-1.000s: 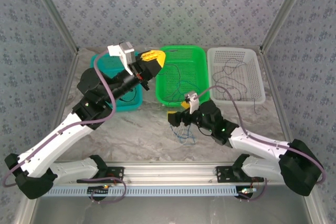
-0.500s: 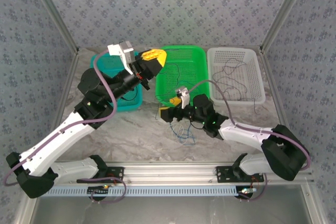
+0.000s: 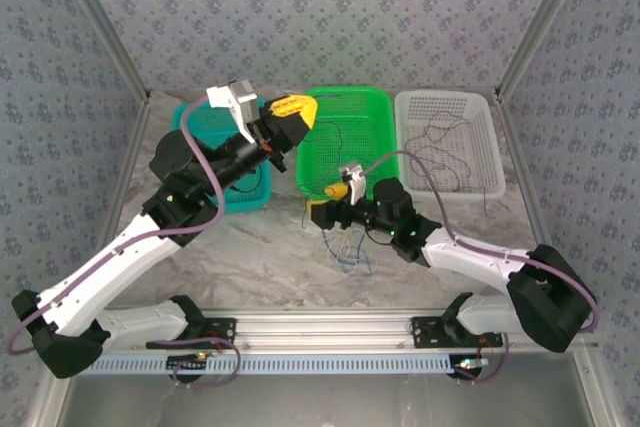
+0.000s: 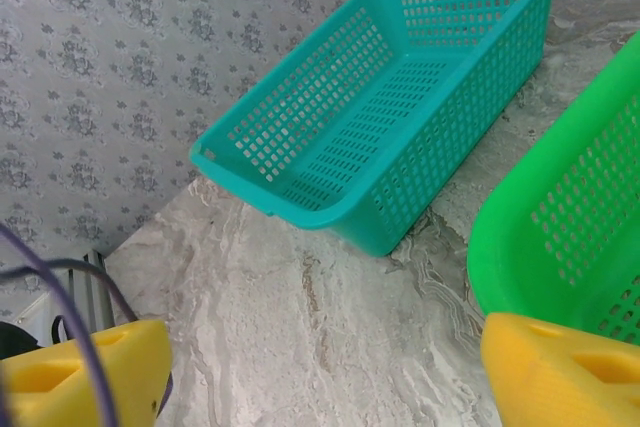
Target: Untangle the cables
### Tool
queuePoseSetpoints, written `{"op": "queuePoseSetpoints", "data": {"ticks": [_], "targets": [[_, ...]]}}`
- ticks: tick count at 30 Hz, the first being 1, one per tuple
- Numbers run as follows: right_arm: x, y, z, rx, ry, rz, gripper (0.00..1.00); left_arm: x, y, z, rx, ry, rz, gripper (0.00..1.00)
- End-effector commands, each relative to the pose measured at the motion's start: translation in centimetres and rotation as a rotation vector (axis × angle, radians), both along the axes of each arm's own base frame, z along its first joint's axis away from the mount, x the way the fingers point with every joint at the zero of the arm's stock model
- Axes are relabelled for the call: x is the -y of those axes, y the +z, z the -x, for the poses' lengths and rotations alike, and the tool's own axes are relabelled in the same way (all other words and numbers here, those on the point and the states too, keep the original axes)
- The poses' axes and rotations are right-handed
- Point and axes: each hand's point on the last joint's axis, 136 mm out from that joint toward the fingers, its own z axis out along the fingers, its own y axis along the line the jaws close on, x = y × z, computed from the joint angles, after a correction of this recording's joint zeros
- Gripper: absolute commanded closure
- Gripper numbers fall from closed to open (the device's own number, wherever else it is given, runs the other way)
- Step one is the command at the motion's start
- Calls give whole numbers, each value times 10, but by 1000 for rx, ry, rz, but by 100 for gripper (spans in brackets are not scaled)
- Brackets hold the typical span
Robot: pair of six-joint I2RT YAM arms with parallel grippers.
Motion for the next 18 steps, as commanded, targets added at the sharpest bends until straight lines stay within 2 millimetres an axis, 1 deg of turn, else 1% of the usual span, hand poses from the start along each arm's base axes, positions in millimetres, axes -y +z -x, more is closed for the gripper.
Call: {"op": "queuePoseSetpoints", "data": {"ticks": [1, 7, 13, 18], "targets": [[1, -1, 4, -15, 14, 9, 20, -10, 9, 3, 36, 26, 17, 97], [4, -3, 5, -21, 15, 14, 24, -9, 5, -1, 37, 41, -1, 97], [4, 1, 5, -19, 25, 8, 26, -6, 4, -3, 47, 44, -10, 96], [7, -3, 6, -30, 21, 17, 28, -5, 0, -7, 48, 57, -28, 96]]}}
